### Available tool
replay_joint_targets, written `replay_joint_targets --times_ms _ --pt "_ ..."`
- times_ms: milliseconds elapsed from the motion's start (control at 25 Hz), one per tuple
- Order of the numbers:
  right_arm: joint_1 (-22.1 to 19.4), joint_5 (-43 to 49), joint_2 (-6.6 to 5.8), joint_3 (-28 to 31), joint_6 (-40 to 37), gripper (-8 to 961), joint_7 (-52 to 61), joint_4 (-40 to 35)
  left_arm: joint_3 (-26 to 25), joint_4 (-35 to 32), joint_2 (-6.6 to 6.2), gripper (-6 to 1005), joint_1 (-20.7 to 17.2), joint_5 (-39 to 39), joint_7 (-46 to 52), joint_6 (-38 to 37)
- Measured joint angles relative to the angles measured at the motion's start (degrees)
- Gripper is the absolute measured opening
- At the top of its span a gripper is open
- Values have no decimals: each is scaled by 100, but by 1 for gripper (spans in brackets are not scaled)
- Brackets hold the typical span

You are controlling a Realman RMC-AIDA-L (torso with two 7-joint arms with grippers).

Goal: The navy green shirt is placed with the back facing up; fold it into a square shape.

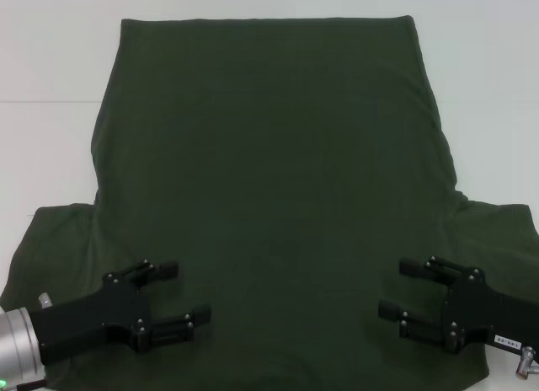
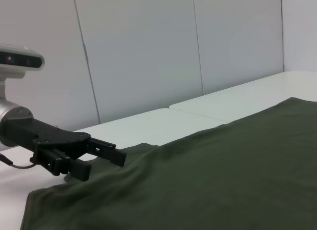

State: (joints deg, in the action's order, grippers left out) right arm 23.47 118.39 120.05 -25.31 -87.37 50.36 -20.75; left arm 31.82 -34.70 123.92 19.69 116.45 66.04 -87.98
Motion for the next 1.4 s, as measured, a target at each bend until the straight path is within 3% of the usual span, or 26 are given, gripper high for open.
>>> replay_joint_targets --times_ms 360,560,640,680,920,1120,1400 --pt "0 0 0 0 -8 775 0 0 -105 5 -9 934 10 0 230 -59" --pt "0 0 0 1 -3 775 0 1 -246 -201 -73 934 29 7 1414 -296" --pt "0 0 0 5 -2 775 1 1 -246 -201 -73 934 29 7 1414 -296" --pt "0 0 0 6 -1 775 2 0 -304 -584 -237 934 49 55 2888 -532" --pt "-1 0 -9 9 -3 775 42 -7 -367 -1201 -603 933 10 329 5231 -665" --pt "-12 0 -6 9 -18 775 58 -2 -604 -1607 -874 933 49 1237 6642 -724" --pt "6 -11 0 9 -19 775 57 -4 -933 -1586 -1204 933 -39 1723 7537 -1003"
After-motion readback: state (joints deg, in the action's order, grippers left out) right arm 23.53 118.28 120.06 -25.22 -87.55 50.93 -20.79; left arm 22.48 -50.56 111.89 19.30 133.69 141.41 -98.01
